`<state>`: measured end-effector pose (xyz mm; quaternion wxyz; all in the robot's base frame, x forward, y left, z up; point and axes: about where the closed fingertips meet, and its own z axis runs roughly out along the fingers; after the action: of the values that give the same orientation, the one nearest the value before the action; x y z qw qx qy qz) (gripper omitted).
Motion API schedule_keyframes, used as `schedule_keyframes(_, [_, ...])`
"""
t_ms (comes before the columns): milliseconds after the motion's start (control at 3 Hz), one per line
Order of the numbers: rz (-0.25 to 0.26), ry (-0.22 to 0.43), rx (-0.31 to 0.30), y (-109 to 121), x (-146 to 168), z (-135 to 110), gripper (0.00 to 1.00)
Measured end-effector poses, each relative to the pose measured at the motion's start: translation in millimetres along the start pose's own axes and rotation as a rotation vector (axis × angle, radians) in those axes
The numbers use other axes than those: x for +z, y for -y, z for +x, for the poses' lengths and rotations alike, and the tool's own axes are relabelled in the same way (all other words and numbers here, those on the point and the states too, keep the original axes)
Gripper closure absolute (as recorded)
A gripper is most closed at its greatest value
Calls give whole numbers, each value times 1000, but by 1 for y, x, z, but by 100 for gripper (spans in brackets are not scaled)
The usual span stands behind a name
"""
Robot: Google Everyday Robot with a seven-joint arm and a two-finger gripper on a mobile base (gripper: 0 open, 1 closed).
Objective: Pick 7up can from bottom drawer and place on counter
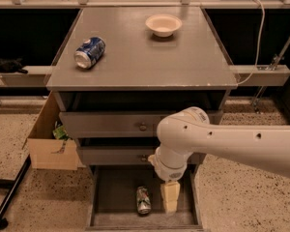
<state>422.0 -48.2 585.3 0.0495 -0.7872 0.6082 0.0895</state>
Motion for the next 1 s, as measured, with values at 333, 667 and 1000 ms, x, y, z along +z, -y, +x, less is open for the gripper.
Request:
schedule_keyframes(333, [-102, -57, -255, -19, 6, 2, 0])
schedule_keyframes(667, [-94, -50, -251, -18, 6, 2, 0])
schedule_keyframes(1000, [-78, 4, -261, -17, 6, -1, 0])
